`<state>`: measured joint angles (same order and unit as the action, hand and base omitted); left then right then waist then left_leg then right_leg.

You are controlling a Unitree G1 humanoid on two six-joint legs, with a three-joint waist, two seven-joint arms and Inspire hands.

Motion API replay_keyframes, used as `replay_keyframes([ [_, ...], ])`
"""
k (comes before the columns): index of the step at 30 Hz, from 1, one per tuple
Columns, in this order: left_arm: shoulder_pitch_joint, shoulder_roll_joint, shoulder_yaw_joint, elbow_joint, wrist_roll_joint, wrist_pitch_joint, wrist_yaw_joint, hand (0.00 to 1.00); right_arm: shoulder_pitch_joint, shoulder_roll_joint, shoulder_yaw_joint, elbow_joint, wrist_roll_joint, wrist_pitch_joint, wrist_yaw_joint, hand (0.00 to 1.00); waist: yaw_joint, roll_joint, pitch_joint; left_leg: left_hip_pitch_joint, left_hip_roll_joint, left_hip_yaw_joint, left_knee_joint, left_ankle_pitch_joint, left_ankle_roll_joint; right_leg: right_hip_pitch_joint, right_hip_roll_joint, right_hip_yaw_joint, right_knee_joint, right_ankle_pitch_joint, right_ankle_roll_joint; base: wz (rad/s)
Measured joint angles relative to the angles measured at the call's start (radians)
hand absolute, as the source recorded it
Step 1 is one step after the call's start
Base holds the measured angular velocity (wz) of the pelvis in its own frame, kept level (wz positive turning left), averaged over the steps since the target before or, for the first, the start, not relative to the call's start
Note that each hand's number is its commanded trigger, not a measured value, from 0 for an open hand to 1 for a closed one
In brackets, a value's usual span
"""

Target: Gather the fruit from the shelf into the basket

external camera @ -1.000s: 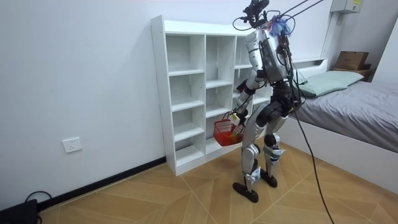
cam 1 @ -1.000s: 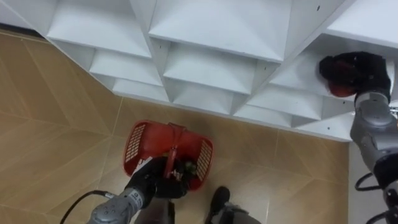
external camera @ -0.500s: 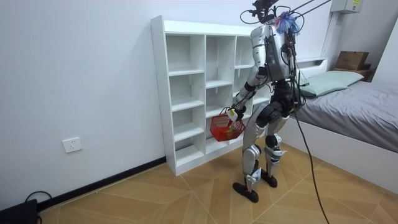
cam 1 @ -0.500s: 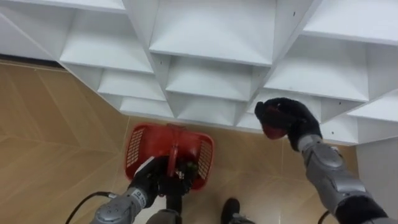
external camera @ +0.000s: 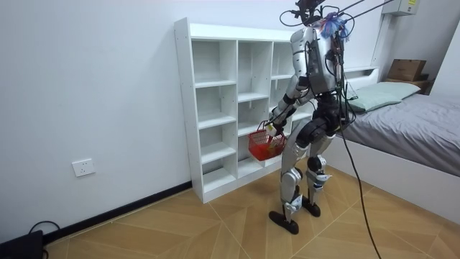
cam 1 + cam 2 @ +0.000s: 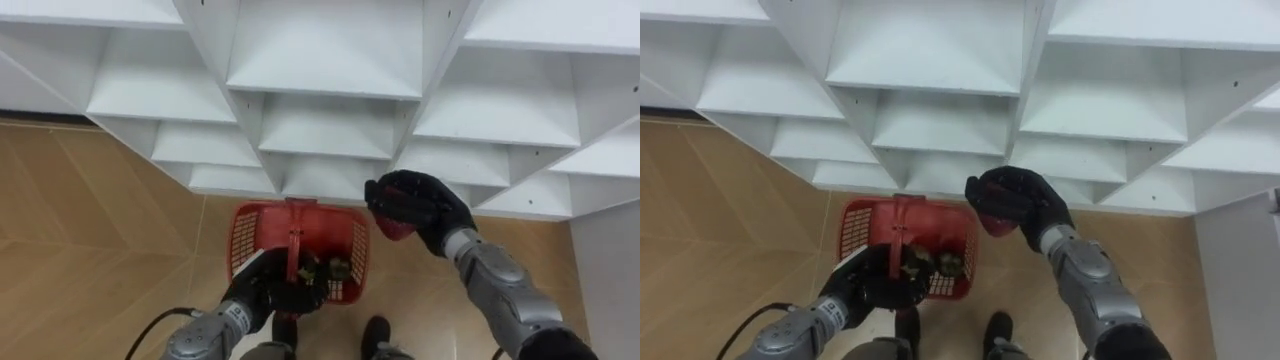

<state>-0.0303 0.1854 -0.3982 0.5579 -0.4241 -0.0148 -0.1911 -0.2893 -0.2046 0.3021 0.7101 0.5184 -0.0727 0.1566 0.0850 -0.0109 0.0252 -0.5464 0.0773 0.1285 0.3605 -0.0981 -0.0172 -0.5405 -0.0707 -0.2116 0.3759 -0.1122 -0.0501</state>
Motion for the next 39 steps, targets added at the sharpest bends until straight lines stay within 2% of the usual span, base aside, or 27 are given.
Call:
replay_keyframes([
  [4, 0.000, -0.014, -0.012, -0.002, -0.065, -0.009, -0.005, 1.00, -0.003, 0.013, 0.002, -0.018, -0.014, -0.001, 0.000, 1.00, 0.001, 0.007, 0.0004, 0.007, 0.001, 0.010, -0.004, 0.000, 0.000, -0.001, 0.001, 0.011, 0.004, 0.001, 0.000, -0.05],
  [10, -0.002, -0.016, -0.042, -0.001, -0.096, -0.029, -0.016, 1.00, -0.003, 0.020, 0.022, -0.020, -0.013, -0.001, 0.000, 1.00, -0.004, 0.007, 0.0008, 0.013, 0.000, 0.012, -0.010, 0.000, 0.000, 0.000, 0.001, 0.016, 0.005, 0.001, 0.001, -0.01],
  [16, 0.000, -0.015, -0.059, -0.001, -0.097, -0.029, -0.016, 1.00, -0.003, 0.042, 0.036, -0.032, -0.013, -0.001, -0.001, 1.00, -0.007, 0.009, 0.0016, 0.028, 0.000, 0.029, -0.020, 0.000, 0.000, 0.002, 0.002, 0.031, 0.005, 0.000, 0.001, -0.07],
  [20, -0.001, -0.007, -0.070, -0.001, -0.133, -0.029, -0.017, 1.00, -0.003, 0.041, 0.070, -0.049, -0.013, -0.001, 0.000, 1.00, -0.020, 0.015, 0.0056, 0.029, 0.001, 0.031, -0.021, 0.000, 0.000, 0.002, 0.002, 0.031, 0.002, 0.000, 0.002, -0.01],
  [24, -0.005, -0.010, -0.077, -0.001, -0.140, -0.029, -0.017, 1.00, -0.003, 0.049, 0.080, -0.049, -0.013, -0.001, 0.007, 1.00, -0.024, 0.021, 0.0096, 0.028, 0.001, 0.031, -0.022, 0.000, 0.000, 0.001, 0.003, 0.032, 0.002, 0.000, 0.002, 0.00],
  [39, -0.029, -0.028, -0.075, 0.000, -0.218, -0.029, -0.022, 1.00, -0.003, 0.053, 0.079, -0.048, -0.019, 0.000, 0.007, 1.00, -0.023, 0.022, 0.0098, 0.027, 0.002, 0.032, -0.024, 0.000, 0.000, 0.002, 0.003, 0.030, 0.004, 0.000, 0.001, 0.00],
])
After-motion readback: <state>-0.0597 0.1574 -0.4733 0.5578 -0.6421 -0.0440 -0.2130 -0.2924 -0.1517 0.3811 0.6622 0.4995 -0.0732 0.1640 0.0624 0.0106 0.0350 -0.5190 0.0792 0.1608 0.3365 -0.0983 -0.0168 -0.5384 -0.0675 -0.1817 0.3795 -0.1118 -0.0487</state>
